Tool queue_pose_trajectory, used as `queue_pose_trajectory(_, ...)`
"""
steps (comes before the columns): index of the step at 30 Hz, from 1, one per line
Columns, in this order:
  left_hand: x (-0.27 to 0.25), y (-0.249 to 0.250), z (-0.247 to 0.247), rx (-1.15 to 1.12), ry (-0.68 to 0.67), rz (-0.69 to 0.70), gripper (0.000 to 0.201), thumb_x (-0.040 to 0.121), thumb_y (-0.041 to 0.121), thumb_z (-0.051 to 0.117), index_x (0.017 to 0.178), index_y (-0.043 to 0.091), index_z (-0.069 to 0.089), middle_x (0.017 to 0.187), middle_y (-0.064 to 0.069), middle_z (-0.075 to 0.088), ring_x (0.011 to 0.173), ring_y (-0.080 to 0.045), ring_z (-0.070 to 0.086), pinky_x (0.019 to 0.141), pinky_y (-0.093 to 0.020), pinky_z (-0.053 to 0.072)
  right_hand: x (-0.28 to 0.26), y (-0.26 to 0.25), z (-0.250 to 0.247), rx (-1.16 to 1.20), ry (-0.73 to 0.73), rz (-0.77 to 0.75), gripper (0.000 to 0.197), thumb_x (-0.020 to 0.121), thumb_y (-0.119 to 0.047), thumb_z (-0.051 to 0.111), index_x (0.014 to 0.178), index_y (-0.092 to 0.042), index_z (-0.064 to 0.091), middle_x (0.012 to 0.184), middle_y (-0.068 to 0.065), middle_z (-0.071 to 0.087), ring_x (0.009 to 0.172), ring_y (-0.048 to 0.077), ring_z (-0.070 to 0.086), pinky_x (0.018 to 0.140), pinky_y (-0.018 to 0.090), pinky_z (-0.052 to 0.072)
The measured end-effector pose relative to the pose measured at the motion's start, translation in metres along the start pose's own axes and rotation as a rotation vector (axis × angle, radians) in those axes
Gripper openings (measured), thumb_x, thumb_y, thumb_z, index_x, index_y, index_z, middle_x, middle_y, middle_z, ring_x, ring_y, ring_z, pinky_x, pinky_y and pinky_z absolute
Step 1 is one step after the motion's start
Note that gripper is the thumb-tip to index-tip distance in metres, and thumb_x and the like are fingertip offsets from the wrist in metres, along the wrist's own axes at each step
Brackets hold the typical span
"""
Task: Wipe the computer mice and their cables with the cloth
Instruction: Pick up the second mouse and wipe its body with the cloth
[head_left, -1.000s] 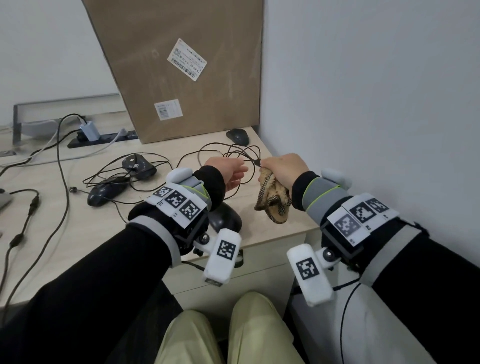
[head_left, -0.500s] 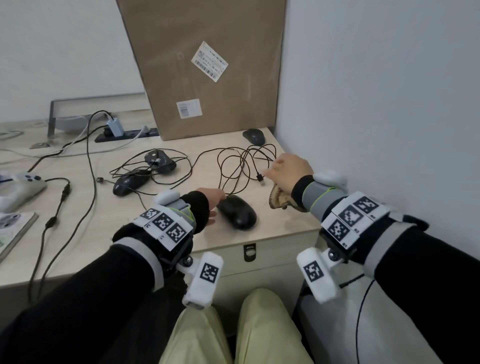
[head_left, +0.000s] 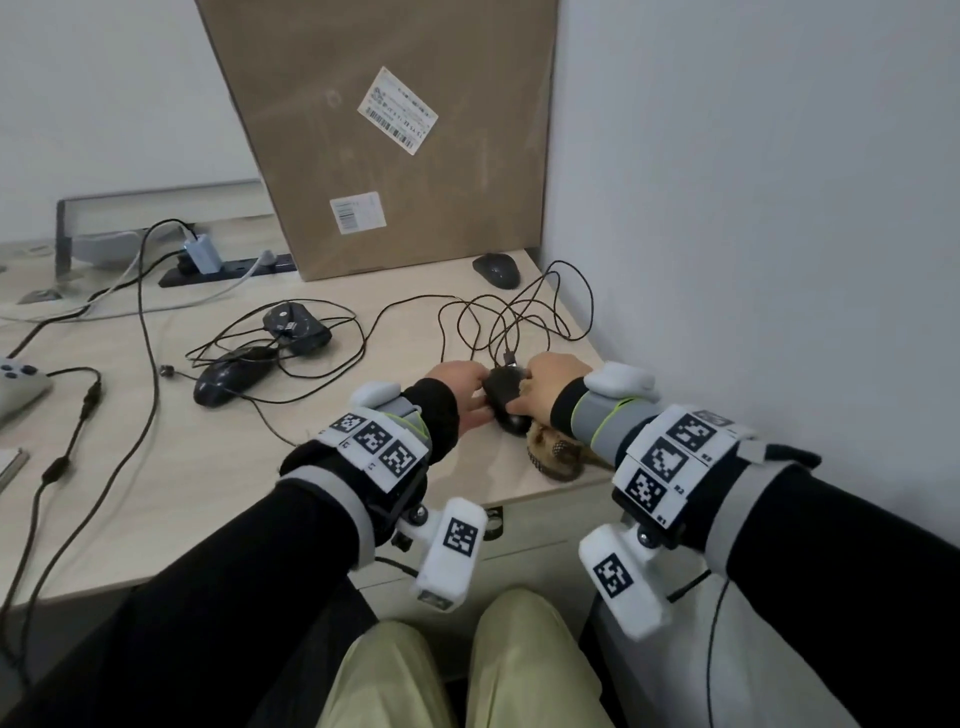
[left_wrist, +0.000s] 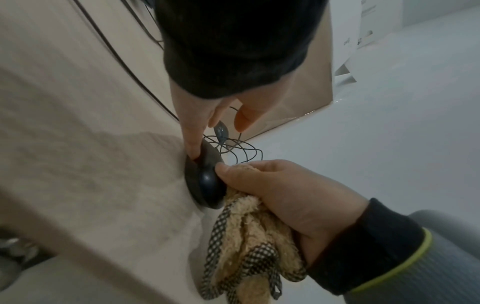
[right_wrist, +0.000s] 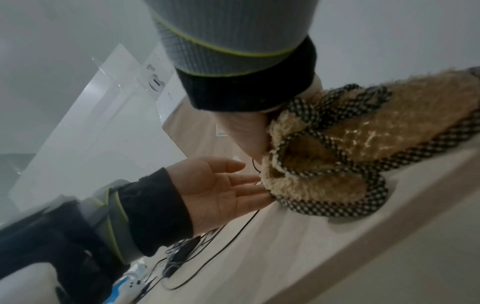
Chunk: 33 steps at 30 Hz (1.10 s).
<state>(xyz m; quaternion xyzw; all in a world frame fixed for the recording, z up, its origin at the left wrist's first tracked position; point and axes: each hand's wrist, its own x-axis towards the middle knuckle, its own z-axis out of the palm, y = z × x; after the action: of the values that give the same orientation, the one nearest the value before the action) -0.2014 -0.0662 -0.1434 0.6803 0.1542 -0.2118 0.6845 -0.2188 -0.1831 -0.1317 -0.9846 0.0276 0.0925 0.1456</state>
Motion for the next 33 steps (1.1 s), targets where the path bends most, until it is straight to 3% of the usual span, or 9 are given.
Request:
queue_pose_trajectory(3, 0.020, 0.014, 0.012, -0.012, -0.013, 0.016, 0.019, 0.096, 0.007, 0.046, 0.078, 0.014, 0.049, 0.084, -0.003, 0.054, 0.071, -0.015, 0.054, 0.069, -0.028, 0.050, 0.030, 0.007, -0.008, 0.003, 0.025, 0.066, 0.024, 0.087, -0.031, 0.061, 0.083, -0.008, 0.058, 0.084, 0.005, 0.063, 0.083, 0.025, 0.056, 0.072, 0.027, 0.039)
queue_pose_trajectory(7, 0.041, 0.028, 0.024, 0.015, -0.023, 0.020, 0.013, 0.095, 0.008, 0.048, 0.085, 0.015, 0.051, 0.105, -0.008, 0.053, 0.091, -0.023, 0.056, 0.087, -0.032, 0.051, 0.058, 0.008, -0.013, 0.074, 0.052, 0.136, 0.036, 0.091, -0.026, 0.052, 0.059, -0.014, 0.040, 0.062, 0.000, 0.044, 0.068, 0.021, 0.047, 0.068, 0.026, 0.034)
queue_pose_trajectory(11, 0.065, 0.035, 0.018, 0.045, 0.020, 0.056, 0.026, 0.096, 0.005, 0.044, 0.074, 0.019, 0.044, 0.099, -0.005, 0.051, 0.069, -0.013, 0.051, 0.083, -0.030, 0.044, 0.082, 0.005, -0.020, -0.040, -0.005, 0.111, 0.021, 0.091, -0.029, 0.053, 0.093, -0.009, 0.060, 0.100, 0.009, 0.063, 0.090, 0.028, 0.059, 0.075, 0.027, 0.039)
queue_pose_trajectory(17, 0.068, 0.044, -0.029, 0.168, 0.153, 0.186, 0.015, 0.097, 0.008, 0.041, 0.095, 0.011, 0.056, 0.090, -0.006, 0.059, 0.074, -0.015, 0.053, 0.058, -0.022, 0.042, 0.089, 0.000, -0.040, -0.115, 0.032, 0.178, 0.050, 0.092, -0.038, 0.054, 0.128, -0.004, 0.046, 0.133, 0.013, 0.053, 0.121, 0.031, 0.051, 0.094, 0.032, 0.041)
queue_pose_trajectory(20, 0.071, 0.063, -0.077, 0.196, 0.333, 0.284, 0.016, 0.096, 0.011, 0.042, 0.098, 0.010, 0.058, 0.093, -0.008, 0.063, 0.066, -0.013, 0.054, 0.051, -0.019, 0.041, 0.083, -0.029, -0.064, 0.211, 0.100, 0.157, 0.055, 0.087, -0.027, 0.063, 0.130, -0.002, 0.041, 0.131, 0.017, 0.051, 0.118, 0.033, 0.051, 0.086, 0.032, 0.042)
queue_pose_trajectory(24, 0.075, 0.088, -0.136, 0.340, 0.544, 0.285, 0.025, 0.090, 0.013, 0.050, 0.105, 0.002, 0.067, 0.088, -0.011, 0.063, 0.075, -0.024, 0.055, 0.066, -0.024, 0.044, 0.081, -0.084, -0.084, 0.364, 0.015, 0.071, 0.066, 0.088, -0.018, 0.059, 0.139, 0.002, 0.022, 0.113, 0.022, 0.054, 0.094, 0.033, 0.058, 0.070, 0.026, 0.044)
queue_pose_trajectory(26, 0.077, 0.095, -0.156, 0.483, 0.563, 0.233, 0.025, 0.091, 0.013, 0.050, 0.107, 0.004, 0.067, 0.096, -0.011, 0.064, 0.085, -0.028, 0.059, 0.067, -0.025, 0.047, 0.079, -0.110, -0.085, 0.316, -0.037, 0.058, 0.058, 0.090, -0.012, 0.052, 0.134, 0.006, 0.019, 0.097, 0.018, 0.052, 0.069, 0.025, 0.054, 0.048, 0.020, 0.040)
queue_pose_trajectory(30, 0.077, 0.101, -0.183, 0.793, 0.506, 0.110, 0.033, 0.097, 0.017, 0.045, 0.123, 0.001, 0.058, 0.126, -0.013, 0.059, 0.117, -0.029, 0.055, 0.093, -0.029, 0.044, 0.097, -0.157, -0.066, 0.338, -0.045, -0.074, 0.015, 0.082, -0.010, 0.056, 0.096, -0.005, 0.053, 0.087, 0.014, 0.063, 0.072, 0.027, 0.062, 0.062, 0.029, 0.050)
queue_pose_trajectory(33, 0.083, 0.096, -0.200, 0.927, 0.523, 0.015, 0.029, 0.101, 0.019, 0.039, 0.080, 0.007, 0.053, 0.083, -0.007, 0.053, 0.089, -0.022, 0.055, 0.075, -0.024, 0.042, 0.111, -0.180, -0.051, 0.416, -0.035, -0.185, 0.005, 0.084, -0.015, 0.058, 0.084, -0.014, 0.062, 0.082, 0.008, 0.064, 0.075, 0.024, 0.060, 0.077, 0.034, 0.053)
